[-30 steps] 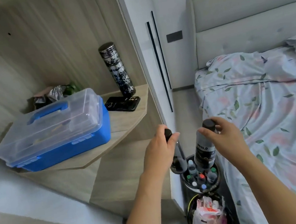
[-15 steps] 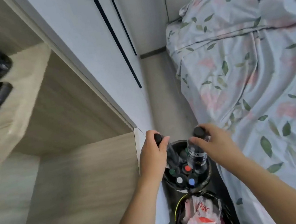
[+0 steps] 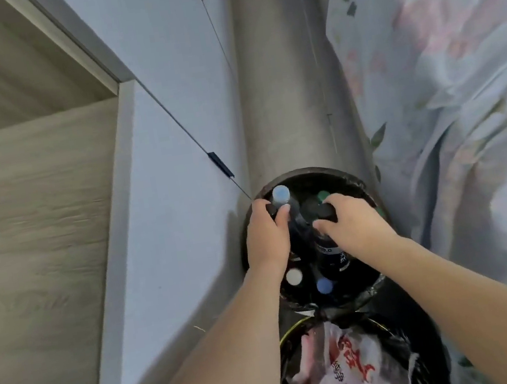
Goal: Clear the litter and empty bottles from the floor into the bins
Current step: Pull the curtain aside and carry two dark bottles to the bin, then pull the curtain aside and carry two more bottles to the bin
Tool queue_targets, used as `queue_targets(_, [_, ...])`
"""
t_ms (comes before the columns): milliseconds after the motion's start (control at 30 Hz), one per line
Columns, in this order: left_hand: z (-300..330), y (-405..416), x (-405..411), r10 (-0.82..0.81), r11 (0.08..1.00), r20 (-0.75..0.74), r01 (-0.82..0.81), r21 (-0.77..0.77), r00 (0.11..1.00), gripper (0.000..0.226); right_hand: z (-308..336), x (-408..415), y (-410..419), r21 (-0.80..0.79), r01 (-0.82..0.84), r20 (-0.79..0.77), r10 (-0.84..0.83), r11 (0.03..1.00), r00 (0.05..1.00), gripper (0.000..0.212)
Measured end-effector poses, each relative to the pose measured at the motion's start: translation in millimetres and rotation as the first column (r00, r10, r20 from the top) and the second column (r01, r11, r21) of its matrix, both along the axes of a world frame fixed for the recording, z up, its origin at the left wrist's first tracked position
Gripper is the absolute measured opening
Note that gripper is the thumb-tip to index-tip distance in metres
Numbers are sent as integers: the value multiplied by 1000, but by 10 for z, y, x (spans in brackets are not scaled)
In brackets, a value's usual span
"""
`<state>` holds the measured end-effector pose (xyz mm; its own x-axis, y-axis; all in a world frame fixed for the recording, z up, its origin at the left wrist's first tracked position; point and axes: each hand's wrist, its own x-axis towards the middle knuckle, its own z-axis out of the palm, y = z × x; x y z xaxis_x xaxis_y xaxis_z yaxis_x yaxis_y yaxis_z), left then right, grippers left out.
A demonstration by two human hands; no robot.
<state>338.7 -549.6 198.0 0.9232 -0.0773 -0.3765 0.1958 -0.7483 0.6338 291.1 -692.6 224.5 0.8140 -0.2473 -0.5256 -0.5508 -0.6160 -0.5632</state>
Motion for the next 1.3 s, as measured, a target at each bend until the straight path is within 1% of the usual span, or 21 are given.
queue_targets(100, [-229, -5, 98, 7, 1000, -27, -8, -1, 1000, 31, -218, 108, 36, -38, -2, -19, 1, 999, 1000, 42])
queue_targets(200, [-340, -9, 205, 0, 1000, -44, 1, 15, 999, 36, -303, 194, 67, -57, 22, 9, -22, 998, 1000, 51])
queue_targets(267, [-331, -3, 245, -44, 998, -56, 47, 40, 997, 39, -315, 221, 87, -50, 8, 23, -7, 999, 1000, 55])
queue_targets(367, [-243, 20, 207, -147, 984, -20, 148, 101, 989, 54, -268, 207, 93, -33, 8, 16, -7, 999, 1000, 59])
queue_targets(467, [-57, 57, 133, -214, 967, 89, 198, 162, 973, 59, -100, 146, 55, -50, 9, 14, -9, 999, 1000, 61])
queue_targets(567, [214, 88, 117, -265, 948, 89, 242, 206, 960, 57, 222, 96, -28, -57, 22, 11, -22, 998, 1000, 60])
queue_targets(667, [666, 67, 97, -367, 905, 84, 335, 260, 926, 53, 698, 26, -130, -62, 15, 20, -14, 998, 1000, 55])
queue_targets(767, [1354, -36, 114, -457, 864, 134, 402, 303, 879, 49, 1397, -41, -255, -107, -36, 38, 40, 994, 998, 50])
queue_targets(900, [2631, -265, 141, -519, 841, 224, 444, 310, 825, 49, 2634, -109, -465, -173, -63, 71, 76, 983, 995, 56])
queue_targets(1067, [4616, -507, 72, -452, 891, 375, 388, 238, 809, 50, 4508, -274, -635, -251, -24, 212, 79, 968, 974, 54])
queue_targets(1200, [6131, -533, -251, -441, 897, 517, 384, 221, 733, 52, 5927, -665, -653, -332, 29, 319, 84, 943, 944, 57])
queue_targets(1300, [6893, -448, -585, -416, 906, 613, 360, 221, 672, 53, 6723, -1014, -590, -367, 97, 430, 77, 925, 899, 55])
